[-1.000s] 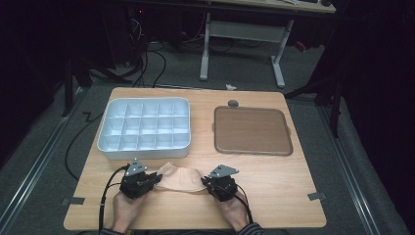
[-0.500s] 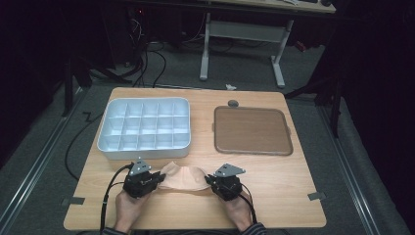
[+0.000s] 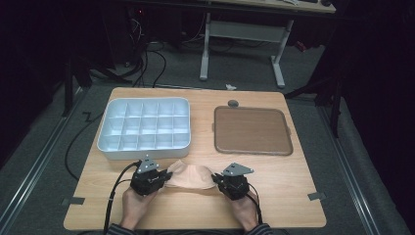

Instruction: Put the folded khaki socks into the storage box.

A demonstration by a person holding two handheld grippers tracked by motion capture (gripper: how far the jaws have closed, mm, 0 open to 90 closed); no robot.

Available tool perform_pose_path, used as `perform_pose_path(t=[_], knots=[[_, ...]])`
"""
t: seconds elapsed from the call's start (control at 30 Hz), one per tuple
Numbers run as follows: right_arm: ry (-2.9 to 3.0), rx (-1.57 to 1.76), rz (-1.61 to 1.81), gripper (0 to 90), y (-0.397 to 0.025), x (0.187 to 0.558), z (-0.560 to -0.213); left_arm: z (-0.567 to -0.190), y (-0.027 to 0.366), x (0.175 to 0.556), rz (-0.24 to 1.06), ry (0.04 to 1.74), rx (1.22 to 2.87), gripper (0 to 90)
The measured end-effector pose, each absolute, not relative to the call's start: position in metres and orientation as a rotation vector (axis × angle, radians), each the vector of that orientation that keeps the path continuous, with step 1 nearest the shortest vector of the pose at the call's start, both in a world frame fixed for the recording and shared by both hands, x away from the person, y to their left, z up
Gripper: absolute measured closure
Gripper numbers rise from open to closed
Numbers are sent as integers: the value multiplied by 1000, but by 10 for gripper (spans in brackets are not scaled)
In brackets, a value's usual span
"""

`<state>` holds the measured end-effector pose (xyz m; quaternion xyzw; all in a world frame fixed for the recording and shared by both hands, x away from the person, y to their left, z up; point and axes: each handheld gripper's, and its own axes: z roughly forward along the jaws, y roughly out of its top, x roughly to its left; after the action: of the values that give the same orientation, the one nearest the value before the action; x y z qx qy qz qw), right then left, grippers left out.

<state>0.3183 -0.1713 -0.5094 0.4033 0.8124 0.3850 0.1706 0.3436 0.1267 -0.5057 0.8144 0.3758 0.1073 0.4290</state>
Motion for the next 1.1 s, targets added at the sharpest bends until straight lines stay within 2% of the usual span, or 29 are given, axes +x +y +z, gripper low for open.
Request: perform_pose_path(t=[1.1], knots=[[2230,1254,1021,864,-213,312,-511,-514,84,350,233,898,2037,807]])
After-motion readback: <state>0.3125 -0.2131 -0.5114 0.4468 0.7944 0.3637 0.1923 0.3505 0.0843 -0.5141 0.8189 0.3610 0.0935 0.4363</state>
